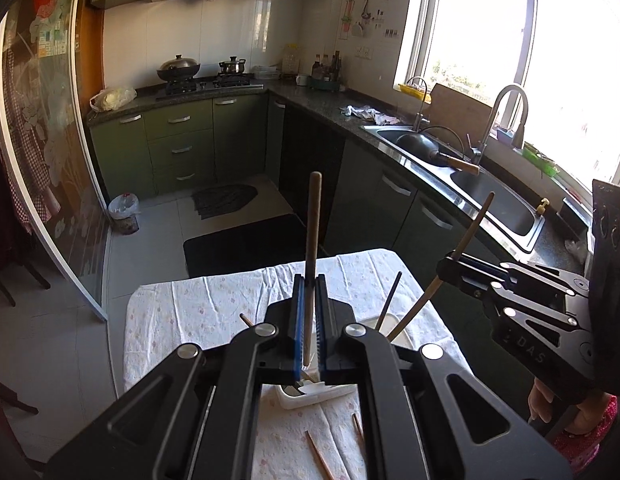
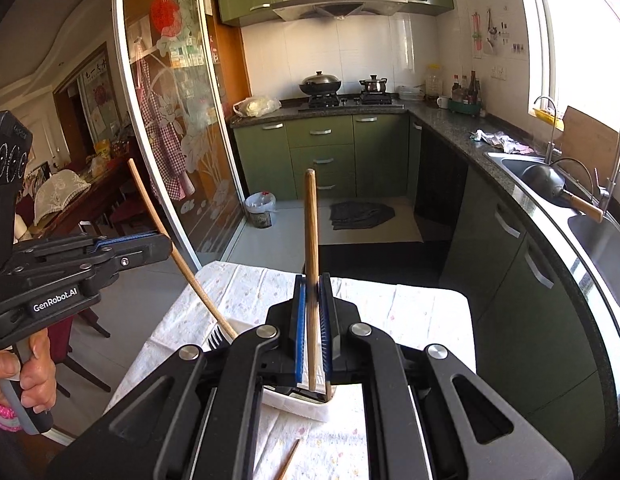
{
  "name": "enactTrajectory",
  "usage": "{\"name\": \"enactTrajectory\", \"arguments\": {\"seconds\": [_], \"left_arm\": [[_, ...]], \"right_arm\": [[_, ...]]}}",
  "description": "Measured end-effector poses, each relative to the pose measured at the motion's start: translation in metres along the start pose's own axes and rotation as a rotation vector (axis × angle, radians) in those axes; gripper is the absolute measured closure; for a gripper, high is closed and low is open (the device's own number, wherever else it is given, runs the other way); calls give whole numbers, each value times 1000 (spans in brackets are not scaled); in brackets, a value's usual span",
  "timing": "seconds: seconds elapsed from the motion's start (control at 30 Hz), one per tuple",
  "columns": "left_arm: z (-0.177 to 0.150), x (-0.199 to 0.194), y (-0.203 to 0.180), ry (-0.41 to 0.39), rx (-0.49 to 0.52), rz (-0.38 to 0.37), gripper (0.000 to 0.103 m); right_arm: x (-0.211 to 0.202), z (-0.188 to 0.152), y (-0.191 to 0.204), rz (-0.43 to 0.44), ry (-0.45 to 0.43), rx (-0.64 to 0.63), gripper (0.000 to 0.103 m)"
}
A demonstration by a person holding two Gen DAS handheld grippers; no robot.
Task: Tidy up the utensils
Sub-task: 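Carry both chopsticks upright over the white basket and open both tools to drop them, then move both open tools down to the last two chopsticks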
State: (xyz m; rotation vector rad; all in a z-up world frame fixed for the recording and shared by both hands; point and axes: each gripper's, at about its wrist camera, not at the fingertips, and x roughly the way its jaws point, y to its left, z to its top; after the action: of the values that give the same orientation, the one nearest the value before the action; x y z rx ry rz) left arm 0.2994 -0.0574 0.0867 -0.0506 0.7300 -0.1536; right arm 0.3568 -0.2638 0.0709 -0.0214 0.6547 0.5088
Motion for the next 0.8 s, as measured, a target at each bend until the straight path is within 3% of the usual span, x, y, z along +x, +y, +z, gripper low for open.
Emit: {"name": "enactTrajectory", "arguments": {"seconds": [0.23, 0.33, 0.4, 0.5, 0.6, 0.7, 0.8], "left_arm": [[-30, 37, 0, 121, 17, 8, 98], [-42, 39, -1, 158, 34, 14, 94], [-51, 35, -1, 179, 28, 14, 86], [-66, 23, -3, 200, 34, 20, 85], [-92, 13, -5, 239, 36, 22, 84], [-130, 17, -9, 317, 37, 40, 84], [-170, 38, -11, 445, 1, 31, 84]], "right_arm": [[39, -32, -6, -7, 87, -6, 95], [44, -41, -7, -3, 100, -4, 87], [38, -43, -6, -3, 90, -2, 84], [18, -48, -4, -3, 59, -7, 83], [-9, -63, 1, 3, 41, -16, 70], [-22, -94, 9, 13, 88, -33, 68], [-19, -134, 15, 28, 173, -44, 67]]}}
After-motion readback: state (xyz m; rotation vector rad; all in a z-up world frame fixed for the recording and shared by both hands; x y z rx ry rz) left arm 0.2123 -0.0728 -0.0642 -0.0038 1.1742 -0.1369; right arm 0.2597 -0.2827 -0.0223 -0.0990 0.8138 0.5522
